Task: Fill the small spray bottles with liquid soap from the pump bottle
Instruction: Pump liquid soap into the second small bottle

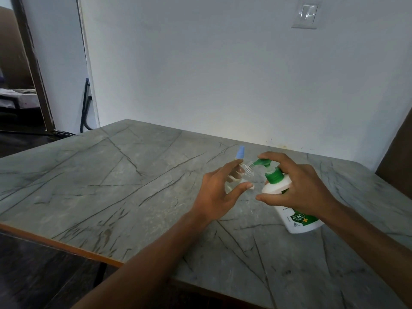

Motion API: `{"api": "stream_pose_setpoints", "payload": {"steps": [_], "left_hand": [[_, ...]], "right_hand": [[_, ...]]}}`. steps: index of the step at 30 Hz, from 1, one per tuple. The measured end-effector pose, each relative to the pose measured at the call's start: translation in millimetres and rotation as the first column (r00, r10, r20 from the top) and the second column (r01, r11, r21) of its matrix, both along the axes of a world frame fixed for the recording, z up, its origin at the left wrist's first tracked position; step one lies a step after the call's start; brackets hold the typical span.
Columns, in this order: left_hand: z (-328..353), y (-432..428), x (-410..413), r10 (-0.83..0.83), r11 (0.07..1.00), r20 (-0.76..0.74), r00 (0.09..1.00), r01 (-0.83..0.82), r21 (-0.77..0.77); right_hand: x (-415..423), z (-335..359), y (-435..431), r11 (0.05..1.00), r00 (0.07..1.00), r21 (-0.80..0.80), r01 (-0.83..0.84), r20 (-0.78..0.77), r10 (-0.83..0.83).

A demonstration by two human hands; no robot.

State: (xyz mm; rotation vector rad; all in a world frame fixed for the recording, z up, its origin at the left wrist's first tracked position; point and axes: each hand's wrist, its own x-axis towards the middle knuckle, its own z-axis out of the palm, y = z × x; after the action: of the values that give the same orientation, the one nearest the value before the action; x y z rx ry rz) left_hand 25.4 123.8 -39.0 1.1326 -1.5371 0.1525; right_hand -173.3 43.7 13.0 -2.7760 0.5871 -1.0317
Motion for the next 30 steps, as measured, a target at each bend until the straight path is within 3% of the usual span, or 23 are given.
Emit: {"api": "stream_pose_setpoints", "payload": {"steps": [13, 30], "left_hand": [[1.0, -1.0, 1.0, 0.033, 0.999, -0.006, 0.999, -0.033, -0.04], [-7.2, -2.4, -0.4, 0.036, 0.999, 0.086, 0.996, -0.033, -0.041]], "right_hand": [[-0.5, -0.6, 2.5, 0.999, 0.999, -0.027, 0.034, -0.019, -0.035], [4.0, -1.7, 0.6, 0.997, 0.999, 0.07, -0.015, 0.052, 0.012]]}}
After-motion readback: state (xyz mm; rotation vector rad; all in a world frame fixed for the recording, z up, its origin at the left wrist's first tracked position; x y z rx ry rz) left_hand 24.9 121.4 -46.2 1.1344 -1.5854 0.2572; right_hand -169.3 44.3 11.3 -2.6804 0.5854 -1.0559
